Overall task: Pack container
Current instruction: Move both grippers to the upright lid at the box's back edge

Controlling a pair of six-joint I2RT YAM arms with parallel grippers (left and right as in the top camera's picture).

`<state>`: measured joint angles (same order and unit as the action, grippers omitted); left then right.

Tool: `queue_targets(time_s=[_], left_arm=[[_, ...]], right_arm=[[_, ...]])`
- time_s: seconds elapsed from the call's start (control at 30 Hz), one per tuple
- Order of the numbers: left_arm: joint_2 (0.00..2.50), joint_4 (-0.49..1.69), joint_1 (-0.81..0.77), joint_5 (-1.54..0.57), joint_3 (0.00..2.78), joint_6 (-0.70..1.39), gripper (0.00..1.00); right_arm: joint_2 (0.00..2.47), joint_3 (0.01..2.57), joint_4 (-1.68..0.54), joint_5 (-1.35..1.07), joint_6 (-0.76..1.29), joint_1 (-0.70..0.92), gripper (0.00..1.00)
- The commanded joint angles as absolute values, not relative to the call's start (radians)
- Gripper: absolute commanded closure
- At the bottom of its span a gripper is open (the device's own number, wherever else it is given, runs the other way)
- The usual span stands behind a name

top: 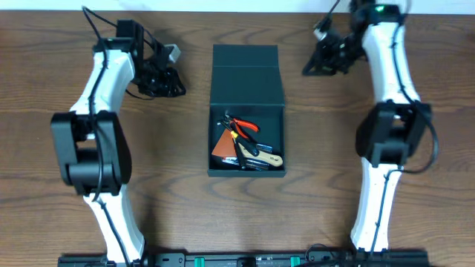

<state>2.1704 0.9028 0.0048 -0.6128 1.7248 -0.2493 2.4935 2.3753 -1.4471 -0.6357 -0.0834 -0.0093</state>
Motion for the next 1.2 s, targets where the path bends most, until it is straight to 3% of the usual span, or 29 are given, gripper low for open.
queue_targets(time_s=[0.0,0.73,1.17], left_arm=[[2.216,0.888,0.001,-0.663,1.720,-0.247,0.87],[2.323,0.614,-0.093,-0.700,1.720,-0.135,0.89],[2.323,0.604,-0.109,-0.741,1.720,-0.113,0.90]], right_arm=[[2.534,2.373,-1.434,-0.652,-0.064,-0.001,0.99],[2.632,2.373,-1.363,-0.701,-0.038,0.044,0.99],[2.633,2.373,-1.317,-0.766,-0.038,0.070,0.99]])
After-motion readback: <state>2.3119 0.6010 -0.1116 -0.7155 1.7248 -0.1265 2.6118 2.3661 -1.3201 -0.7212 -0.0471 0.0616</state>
